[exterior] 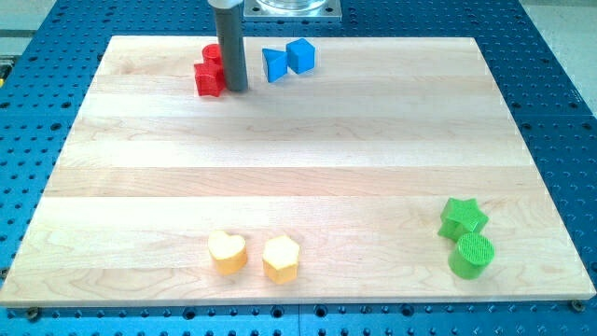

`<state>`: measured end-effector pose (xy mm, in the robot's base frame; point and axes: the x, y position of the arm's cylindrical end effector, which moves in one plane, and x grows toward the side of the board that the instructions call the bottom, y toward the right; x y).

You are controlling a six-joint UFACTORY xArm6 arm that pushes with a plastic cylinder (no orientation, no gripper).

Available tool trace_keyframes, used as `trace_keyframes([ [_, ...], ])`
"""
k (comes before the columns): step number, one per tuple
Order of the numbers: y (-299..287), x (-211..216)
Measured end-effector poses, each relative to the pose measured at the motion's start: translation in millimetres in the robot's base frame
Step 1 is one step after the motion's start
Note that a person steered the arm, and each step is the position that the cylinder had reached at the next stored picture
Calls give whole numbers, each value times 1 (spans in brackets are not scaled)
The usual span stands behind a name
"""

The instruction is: Push blue blocks into red blocks

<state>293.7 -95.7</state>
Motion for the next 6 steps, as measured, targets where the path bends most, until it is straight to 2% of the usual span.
trace_keyframes([
  [1, 24, 0],
  [2, 83, 12],
  [3, 151, -39],
  [4, 118, -60],
  [5, 45, -56],
  [6, 0, -60],
])
